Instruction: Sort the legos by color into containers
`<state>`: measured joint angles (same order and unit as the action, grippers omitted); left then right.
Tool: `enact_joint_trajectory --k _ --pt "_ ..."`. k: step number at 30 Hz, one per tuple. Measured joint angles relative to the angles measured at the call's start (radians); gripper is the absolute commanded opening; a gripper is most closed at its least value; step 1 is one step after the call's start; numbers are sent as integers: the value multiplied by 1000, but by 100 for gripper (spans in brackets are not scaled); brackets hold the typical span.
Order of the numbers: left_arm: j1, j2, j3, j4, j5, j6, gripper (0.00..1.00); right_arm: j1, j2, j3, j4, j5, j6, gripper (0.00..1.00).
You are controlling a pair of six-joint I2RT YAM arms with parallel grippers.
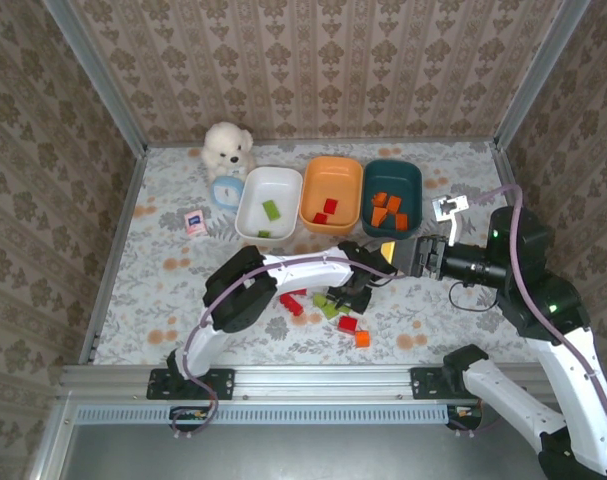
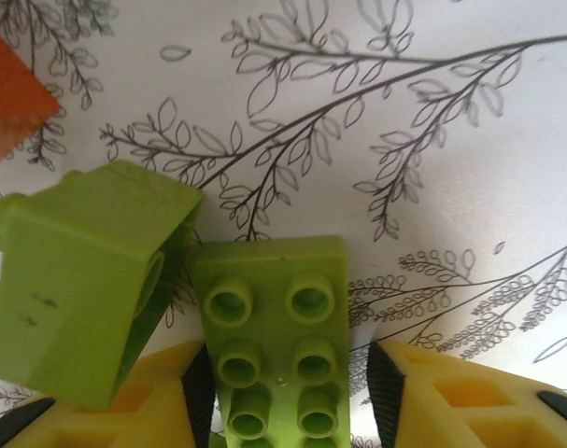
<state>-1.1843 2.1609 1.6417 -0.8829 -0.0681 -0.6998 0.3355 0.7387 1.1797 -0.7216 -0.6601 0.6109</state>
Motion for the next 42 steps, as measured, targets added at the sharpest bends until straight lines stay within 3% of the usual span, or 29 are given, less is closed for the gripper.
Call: enact_joint_trajectory --k 5,17,23,32,37,42 --pt "0 2 2 5 3 -10 34 0 2 0 1 -3 9 79" --pt "-5 -10 37 -23 -48 5 32 0 43 61 16 -2 23 79" --pt "31 -126 109 -42 -79 19 30 -1 83 150 48 -2 45 79" --pt "299 -356 128 -51 -98 49 30 -2 184 231 140 -2 59 79" --pt "490 -355 102 -51 -98 112 29 8 252 201 133 -2 35 78" --pt "654 -266 100 -48 -105 170 29 88 360 173 55 37 -37 77"
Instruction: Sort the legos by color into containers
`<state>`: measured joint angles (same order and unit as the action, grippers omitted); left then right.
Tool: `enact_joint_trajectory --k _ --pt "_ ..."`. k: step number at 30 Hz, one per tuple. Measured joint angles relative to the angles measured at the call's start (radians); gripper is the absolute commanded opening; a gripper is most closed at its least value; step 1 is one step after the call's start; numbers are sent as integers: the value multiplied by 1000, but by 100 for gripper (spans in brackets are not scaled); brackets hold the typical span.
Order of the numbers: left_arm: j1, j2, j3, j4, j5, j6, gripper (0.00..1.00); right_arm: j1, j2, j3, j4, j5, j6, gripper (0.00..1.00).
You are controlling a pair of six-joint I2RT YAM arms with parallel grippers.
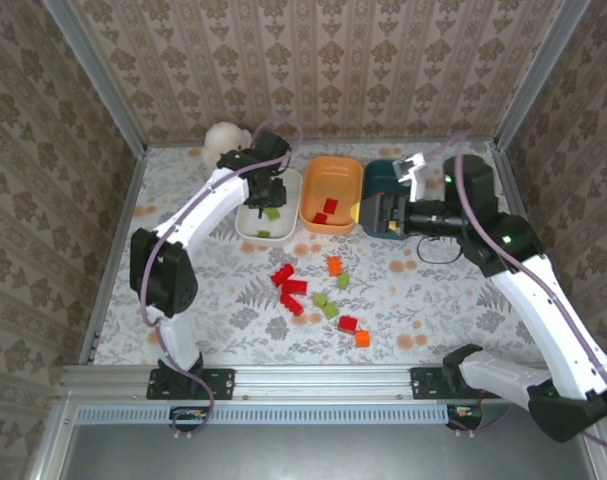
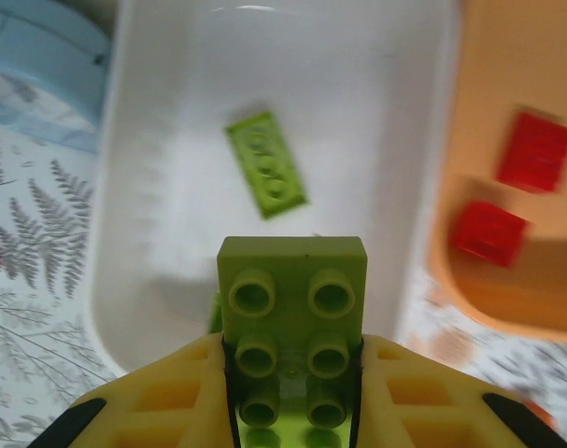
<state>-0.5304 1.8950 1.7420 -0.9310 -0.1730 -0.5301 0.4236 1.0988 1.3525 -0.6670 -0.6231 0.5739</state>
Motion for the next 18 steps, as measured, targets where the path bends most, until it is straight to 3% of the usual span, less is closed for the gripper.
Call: enact_joint_trajectory --k 4,9,18 --pt "62 102 19 2 1 28 29 72 59 -6 -24 39 -30 77" --pt "73 237 90 -5 0 53 29 119 83 -13 -24 64 -37 77" --pt "100 318 159 -35 -29 68 29 176 164 -13 -24 97 -56 76"
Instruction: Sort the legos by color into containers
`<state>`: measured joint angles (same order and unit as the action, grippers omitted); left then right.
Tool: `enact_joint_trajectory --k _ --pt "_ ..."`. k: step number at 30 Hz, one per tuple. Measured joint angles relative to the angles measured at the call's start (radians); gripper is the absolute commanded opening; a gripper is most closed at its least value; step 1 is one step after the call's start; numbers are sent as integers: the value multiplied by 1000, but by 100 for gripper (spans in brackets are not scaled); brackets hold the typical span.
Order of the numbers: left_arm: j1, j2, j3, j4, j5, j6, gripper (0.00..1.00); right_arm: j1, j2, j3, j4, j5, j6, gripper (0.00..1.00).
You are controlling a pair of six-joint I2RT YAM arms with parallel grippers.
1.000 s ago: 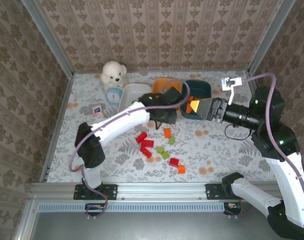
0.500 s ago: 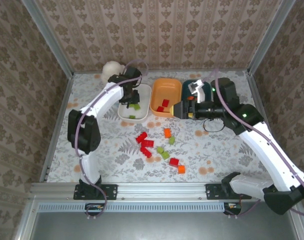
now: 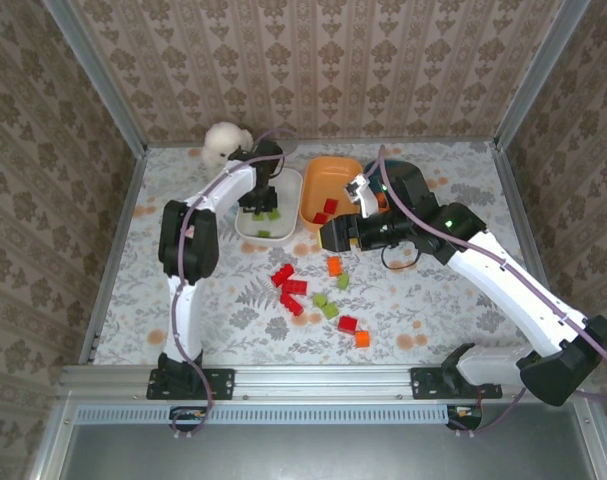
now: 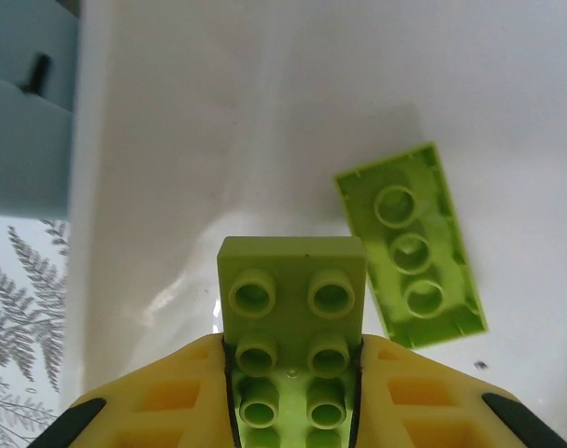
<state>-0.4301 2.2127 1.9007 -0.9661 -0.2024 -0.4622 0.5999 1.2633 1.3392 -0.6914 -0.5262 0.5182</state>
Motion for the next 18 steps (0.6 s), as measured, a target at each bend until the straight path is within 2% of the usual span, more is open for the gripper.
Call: enact_joint_trajectory --k 10,18 --pt "6 39 18 -16 -3 15 37 1 5 -1 0 11 -20 75" --pt "-2 47 18 -19 7 21 51 35 40 -1 -52 86 -88 75"
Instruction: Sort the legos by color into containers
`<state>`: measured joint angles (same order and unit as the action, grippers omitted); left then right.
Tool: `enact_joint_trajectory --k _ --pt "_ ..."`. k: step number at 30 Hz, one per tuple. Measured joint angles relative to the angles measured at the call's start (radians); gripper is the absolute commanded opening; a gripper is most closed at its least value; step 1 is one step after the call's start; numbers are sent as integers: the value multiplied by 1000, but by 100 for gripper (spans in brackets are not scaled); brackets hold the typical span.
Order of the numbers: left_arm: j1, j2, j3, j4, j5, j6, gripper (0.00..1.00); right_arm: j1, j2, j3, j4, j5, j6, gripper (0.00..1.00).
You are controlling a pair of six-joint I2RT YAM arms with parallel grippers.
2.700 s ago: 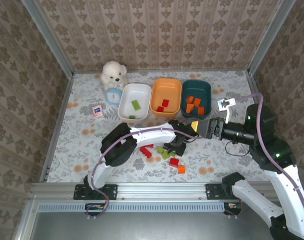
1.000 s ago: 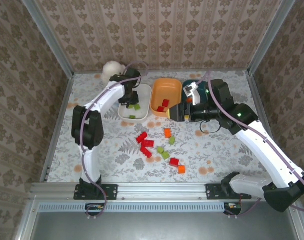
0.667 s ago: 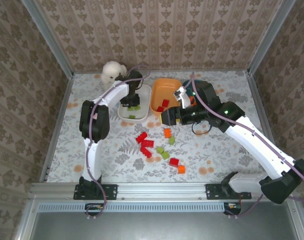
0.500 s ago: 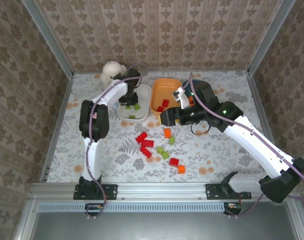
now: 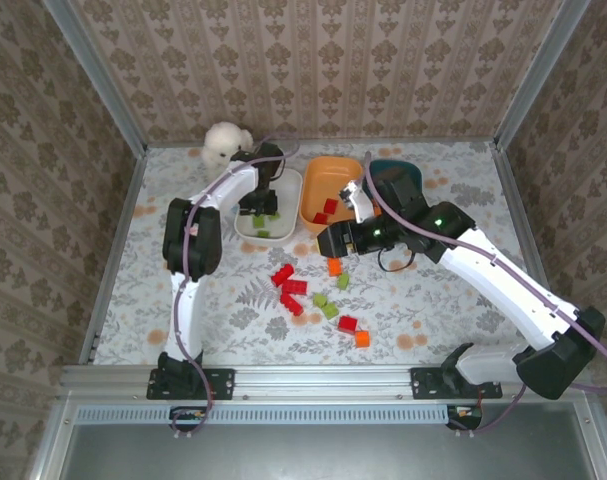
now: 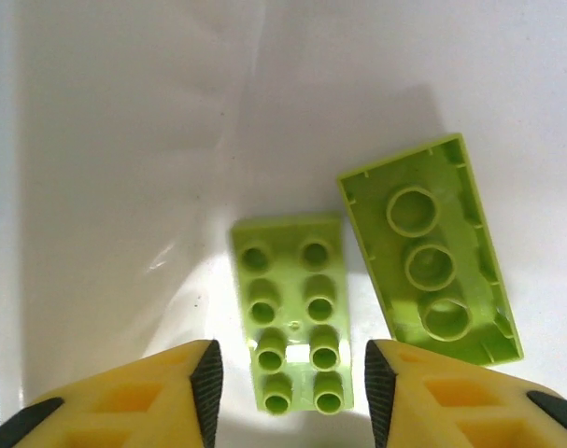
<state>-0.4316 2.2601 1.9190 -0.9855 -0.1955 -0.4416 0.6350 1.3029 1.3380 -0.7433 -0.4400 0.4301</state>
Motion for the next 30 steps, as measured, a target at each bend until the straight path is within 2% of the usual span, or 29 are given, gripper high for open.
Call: enact_joint_trajectory --k 10,14,17,22,25,30 --pt "-19 -13 77 -23 1 1 57 42 25 0 -66 113 -96 72" --pt "-34 -92 80 -25 10 -13 61 115 56 -3 -131 212 -146 72" --pt "-53 -227 35 11 36 -38 62 188 69 -55 -171 280 -167 73" --pt "-71 -544 -168 102 90 -109 62 274 96 -154 -238 348 -167 75" --pt "-71 -715 -323 150 118 -161 62 304 167 -171 -276 401 -171 76" --pt "-71 -906 -572 206 160 -247 61 362 319 -163 -316 469 -200 77"
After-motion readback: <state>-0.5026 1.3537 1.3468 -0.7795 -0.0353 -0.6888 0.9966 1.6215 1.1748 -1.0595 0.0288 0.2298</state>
